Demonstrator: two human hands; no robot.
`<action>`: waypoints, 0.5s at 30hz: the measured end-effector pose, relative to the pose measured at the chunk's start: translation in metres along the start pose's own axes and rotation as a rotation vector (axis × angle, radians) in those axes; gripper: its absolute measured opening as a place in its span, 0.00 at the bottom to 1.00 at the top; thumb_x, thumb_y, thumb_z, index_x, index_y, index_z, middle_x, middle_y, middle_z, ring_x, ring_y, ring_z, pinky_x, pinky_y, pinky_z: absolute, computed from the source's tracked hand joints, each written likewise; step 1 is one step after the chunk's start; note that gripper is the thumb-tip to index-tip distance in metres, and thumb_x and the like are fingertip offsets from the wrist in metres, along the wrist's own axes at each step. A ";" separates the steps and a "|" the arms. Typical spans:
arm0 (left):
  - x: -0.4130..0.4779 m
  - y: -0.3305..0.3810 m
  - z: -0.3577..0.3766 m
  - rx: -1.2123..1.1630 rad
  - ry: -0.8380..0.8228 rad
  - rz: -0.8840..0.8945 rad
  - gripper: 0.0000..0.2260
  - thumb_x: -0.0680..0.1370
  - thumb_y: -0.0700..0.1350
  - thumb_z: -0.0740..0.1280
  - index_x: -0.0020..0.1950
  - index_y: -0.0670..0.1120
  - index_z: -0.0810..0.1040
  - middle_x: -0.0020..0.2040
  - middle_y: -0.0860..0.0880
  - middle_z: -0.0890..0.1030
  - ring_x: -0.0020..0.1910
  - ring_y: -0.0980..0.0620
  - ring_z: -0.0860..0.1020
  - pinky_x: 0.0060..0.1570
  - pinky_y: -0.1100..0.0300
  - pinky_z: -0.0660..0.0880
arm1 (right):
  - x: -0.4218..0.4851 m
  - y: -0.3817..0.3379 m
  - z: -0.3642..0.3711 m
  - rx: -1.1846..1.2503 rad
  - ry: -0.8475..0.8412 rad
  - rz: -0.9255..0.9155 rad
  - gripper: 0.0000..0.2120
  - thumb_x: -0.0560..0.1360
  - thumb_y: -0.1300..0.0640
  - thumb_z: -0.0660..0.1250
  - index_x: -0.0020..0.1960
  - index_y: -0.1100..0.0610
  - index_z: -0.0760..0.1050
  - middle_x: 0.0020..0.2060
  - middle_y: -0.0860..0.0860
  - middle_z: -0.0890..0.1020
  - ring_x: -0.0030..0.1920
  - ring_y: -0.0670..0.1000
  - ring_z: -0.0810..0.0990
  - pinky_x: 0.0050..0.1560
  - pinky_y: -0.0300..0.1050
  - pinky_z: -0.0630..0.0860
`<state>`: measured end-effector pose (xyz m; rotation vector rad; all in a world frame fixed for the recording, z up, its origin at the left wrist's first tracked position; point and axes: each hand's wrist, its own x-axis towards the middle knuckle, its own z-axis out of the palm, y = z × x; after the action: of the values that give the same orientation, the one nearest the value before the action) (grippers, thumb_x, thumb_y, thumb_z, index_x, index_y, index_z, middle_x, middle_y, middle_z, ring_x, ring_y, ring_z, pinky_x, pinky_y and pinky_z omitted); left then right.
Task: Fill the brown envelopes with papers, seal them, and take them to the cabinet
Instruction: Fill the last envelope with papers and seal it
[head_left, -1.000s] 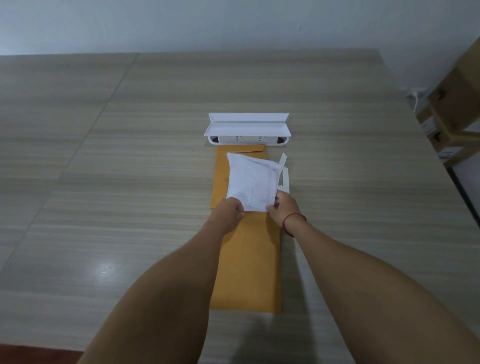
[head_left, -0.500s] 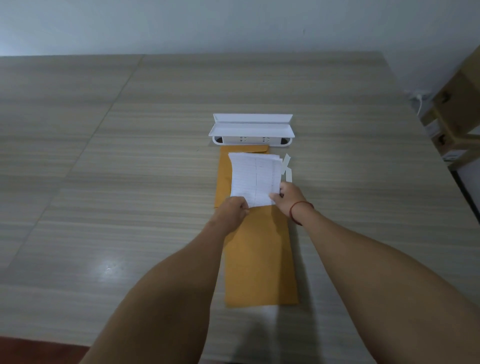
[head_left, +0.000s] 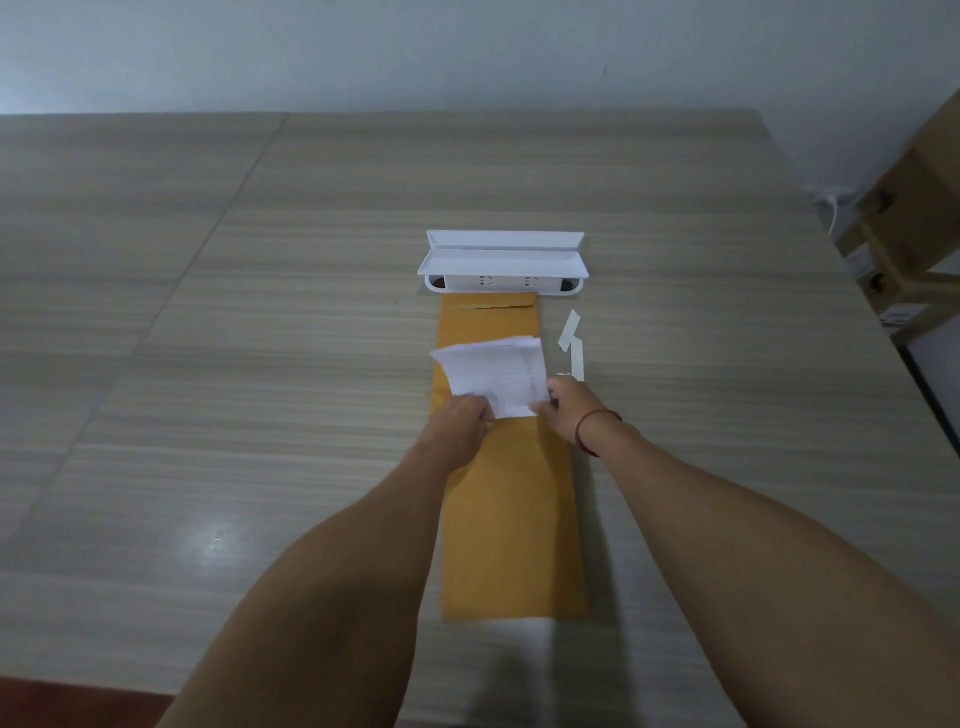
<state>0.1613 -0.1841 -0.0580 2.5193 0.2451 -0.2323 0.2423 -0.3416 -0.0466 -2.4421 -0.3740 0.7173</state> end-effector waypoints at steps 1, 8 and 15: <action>0.001 0.001 -0.002 0.002 0.009 0.016 0.04 0.76 0.36 0.63 0.45 0.37 0.77 0.49 0.39 0.80 0.51 0.41 0.76 0.50 0.51 0.72 | 0.000 0.001 0.002 -0.014 -0.014 -0.008 0.08 0.77 0.54 0.64 0.41 0.56 0.72 0.37 0.52 0.78 0.42 0.55 0.78 0.45 0.48 0.76; 0.000 -0.003 -0.004 0.019 0.036 0.021 0.06 0.78 0.37 0.62 0.48 0.38 0.78 0.51 0.41 0.79 0.53 0.44 0.75 0.52 0.55 0.71 | 0.000 -0.016 -0.015 0.323 0.090 0.025 0.13 0.77 0.56 0.67 0.60 0.59 0.74 0.50 0.50 0.79 0.51 0.50 0.77 0.53 0.43 0.72; -0.002 -0.002 -0.003 0.015 0.060 0.008 0.06 0.79 0.38 0.61 0.49 0.38 0.76 0.51 0.41 0.78 0.55 0.45 0.72 0.54 0.54 0.70 | -0.005 -0.003 0.001 0.095 0.006 0.064 0.06 0.74 0.57 0.70 0.47 0.56 0.74 0.35 0.48 0.78 0.42 0.52 0.78 0.40 0.42 0.73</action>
<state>0.1589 -0.1812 -0.0560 2.5445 0.2579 -0.1560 0.2370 -0.3408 -0.0434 -2.3752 -0.2546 0.7373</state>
